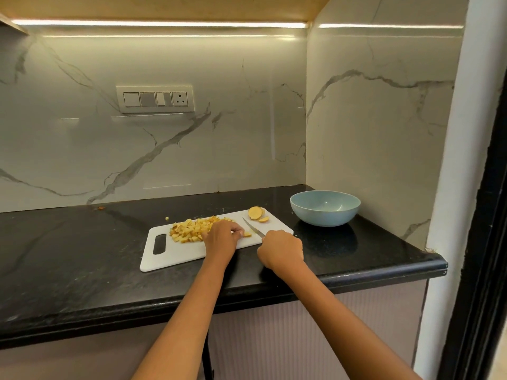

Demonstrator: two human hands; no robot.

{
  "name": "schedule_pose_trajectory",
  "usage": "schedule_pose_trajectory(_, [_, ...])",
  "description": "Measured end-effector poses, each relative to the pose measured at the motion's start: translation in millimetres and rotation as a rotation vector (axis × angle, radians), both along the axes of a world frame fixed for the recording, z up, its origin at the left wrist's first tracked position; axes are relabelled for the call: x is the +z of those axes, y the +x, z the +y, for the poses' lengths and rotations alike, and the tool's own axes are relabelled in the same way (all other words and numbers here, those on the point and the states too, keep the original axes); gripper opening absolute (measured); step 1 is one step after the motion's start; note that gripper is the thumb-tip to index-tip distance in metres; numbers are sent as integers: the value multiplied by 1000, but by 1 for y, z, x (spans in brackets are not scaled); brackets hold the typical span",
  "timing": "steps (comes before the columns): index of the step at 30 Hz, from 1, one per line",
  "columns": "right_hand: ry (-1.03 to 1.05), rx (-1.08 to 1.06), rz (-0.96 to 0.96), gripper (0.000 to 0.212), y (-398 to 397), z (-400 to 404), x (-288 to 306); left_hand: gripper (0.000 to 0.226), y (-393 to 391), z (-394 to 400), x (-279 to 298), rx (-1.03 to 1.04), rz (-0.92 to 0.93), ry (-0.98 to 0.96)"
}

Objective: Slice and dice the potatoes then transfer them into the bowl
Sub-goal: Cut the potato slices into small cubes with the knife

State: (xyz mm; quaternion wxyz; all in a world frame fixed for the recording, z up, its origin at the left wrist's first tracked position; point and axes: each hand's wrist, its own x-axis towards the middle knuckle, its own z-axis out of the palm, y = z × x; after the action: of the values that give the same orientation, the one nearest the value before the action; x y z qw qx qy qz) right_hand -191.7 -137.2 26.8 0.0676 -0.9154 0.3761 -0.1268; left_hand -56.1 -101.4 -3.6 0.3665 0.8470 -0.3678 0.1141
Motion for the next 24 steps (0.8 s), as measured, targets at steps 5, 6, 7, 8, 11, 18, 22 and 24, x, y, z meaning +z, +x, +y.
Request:
schedule_pose_trajectory(5, [42,27,-6,30,-6,2,1,13,2,-1,1,41,-13,2])
schedule_pose_trajectory(6, [47,30,0,30,-5,3,1,13,2,0,1,40,-19,16])
schedule_pose_trajectory(7, [54,32,3,31,-5,4,1,12,2,0,0,37,-22,25])
schedule_pose_trajectory(8, [59,33,4,31,-4,4,1,12,2,0,0,34,-26,34])
schedule_pose_trajectory(11, [57,32,10,30,-3,5,2,12,1,0,2,24,-23,55])
schedule_pose_trajectory(18, [15,62,77,27,16,7,4,14,-5,1,10,56,-88,132])
schedule_pose_trajectory(22, [-91,53,91,28,12,5,-6,14,-4,0,8,73,-131,111])
schedule_pose_trajectory(24, [-152,47,81,28,11,3,-8,13,-4,-1,8,70,-132,101])
